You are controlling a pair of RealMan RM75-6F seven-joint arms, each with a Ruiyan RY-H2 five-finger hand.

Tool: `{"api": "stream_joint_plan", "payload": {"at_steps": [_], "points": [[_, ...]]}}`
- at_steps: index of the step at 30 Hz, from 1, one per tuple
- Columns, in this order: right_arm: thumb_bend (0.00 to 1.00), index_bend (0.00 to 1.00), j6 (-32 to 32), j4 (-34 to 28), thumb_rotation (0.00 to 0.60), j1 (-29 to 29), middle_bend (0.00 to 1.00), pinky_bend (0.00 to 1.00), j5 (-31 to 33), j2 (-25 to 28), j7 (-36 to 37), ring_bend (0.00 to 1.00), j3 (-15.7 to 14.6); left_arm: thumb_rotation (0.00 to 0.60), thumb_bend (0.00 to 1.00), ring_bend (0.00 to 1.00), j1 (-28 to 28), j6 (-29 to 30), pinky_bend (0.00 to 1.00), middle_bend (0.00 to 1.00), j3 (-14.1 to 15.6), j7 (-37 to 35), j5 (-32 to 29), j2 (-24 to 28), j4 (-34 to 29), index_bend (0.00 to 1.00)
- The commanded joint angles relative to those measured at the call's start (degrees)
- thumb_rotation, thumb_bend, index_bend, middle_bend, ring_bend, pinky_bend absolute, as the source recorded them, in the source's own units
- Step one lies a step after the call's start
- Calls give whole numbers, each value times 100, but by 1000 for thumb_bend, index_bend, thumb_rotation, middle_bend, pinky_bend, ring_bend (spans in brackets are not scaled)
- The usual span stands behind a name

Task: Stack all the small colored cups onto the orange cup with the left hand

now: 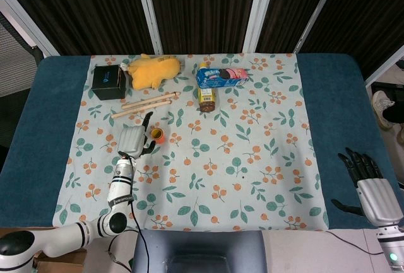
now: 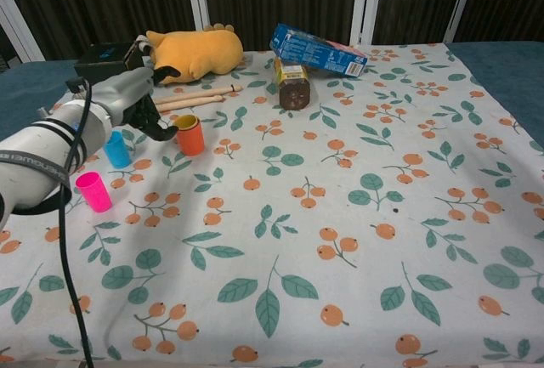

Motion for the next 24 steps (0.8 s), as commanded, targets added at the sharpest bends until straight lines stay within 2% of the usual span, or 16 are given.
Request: {"api": "stream_joint_plan", "payload": {"at_steps": [1, 3, 6, 9, 16, 24], "points": [[118, 0, 0, 2, 600, 0, 0, 0, 3, 1, 7, 0, 1, 600, 372, 1000, 114, 82, 1000, 1000, 114, 115, 72, 293, -407, 0], [118, 0, -2, 6, 600, 1, 0, 0, 6, -3, 3, 0, 4, 600, 372, 1000, 218, 196, 1000, 1000, 206, 208, 135, 507, -704, 30], [117, 0, -20, 2, 600, 6, 0, 0, -15, -5, -8, 0, -12, 600, 372, 1000, 410, 226, 1000, 1000, 357, 385, -2, 912, -1184, 136], [117, 0, -22, -4, 600, 5, 0, 0, -42, -21, -46, 0, -28, 600, 376, 1000, 549, 193, 1000, 1000, 446, 446, -194, 1225, -1433, 147], [118, 0, 67, -27, 600, -31, 0, 0, -157, -37, -62, 0, -74, 600, 376, 1000, 612, 4, 1000, 1000, 533, 321, -484, 1300, -1117, 197], [118, 0, 65, -11, 600, -30, 0, 0, -134, -46, -51, 0, -60, 600, 376, 1000, 597, -69, 1000, 1000, 593, 233, -485, 1258, -959, 238]]}}
